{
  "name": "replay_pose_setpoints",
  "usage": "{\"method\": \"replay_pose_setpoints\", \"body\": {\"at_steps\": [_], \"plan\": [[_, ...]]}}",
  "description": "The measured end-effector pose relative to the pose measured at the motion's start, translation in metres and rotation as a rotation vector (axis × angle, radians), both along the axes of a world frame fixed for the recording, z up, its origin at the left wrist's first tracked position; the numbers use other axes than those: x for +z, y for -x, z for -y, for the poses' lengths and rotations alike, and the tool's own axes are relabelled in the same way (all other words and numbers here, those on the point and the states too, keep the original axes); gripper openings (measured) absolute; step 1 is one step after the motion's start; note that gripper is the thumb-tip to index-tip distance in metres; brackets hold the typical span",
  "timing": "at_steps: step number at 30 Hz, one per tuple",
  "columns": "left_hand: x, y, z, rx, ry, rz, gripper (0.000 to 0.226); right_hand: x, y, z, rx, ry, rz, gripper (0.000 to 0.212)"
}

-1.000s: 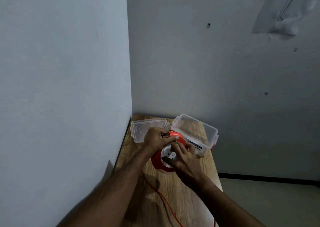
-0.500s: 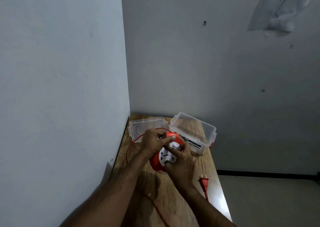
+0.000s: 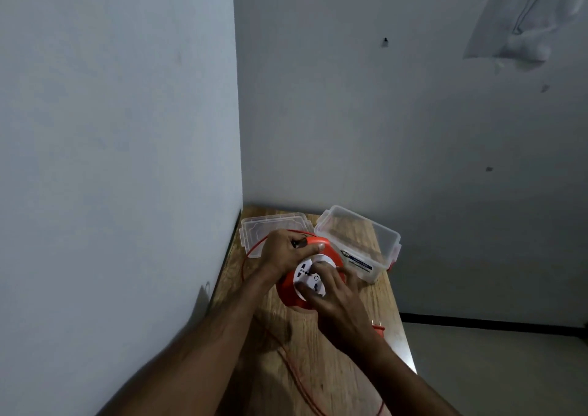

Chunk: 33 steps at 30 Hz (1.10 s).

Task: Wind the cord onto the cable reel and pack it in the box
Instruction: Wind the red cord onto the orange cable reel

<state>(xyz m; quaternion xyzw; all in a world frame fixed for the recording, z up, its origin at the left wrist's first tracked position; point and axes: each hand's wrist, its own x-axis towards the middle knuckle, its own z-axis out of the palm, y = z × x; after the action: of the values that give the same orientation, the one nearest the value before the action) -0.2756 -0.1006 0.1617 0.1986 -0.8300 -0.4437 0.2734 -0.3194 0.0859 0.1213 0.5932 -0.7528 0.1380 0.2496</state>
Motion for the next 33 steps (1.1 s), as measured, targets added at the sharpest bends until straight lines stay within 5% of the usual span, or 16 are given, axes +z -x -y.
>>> {"method": "replay_pose_setpoints", "body": {"at_steps": [10, 19, 24, 28, 33], "plan": [[-0.003, 0.003, 0.0, -0.102, 0.037, 0.027, 0.038, 0.025, 0.019, 0.0, 0.065, -0.24, -0.093, 0.051], [-0.003, 0.005, 0.001, 0.017, 0.057, -0.002, 0.031, 0.018, -0.001, 0.016, -0.239, -0.02, 0.335, 0.071], [-0.003, 0.006, 0.001, 0.044, 0.018, -0.056, 0.033, 0.011, -0.007, 0.027, -0.276, 0.251, 0.682, 0.061], [-0.006, 0.005, 0.003, 0.034, 0.003, -0.039, 0.028, 0.005, -0.011, 0.023, -0.305, 0.186, 0.6, 0.064], [-0.008, 0.004, 0.008, 0.015, -0.022, -0.042, 0.031, 0.005, -0.008, 0.007, -0.091, 0.085, 0.113, 0.057]]}}
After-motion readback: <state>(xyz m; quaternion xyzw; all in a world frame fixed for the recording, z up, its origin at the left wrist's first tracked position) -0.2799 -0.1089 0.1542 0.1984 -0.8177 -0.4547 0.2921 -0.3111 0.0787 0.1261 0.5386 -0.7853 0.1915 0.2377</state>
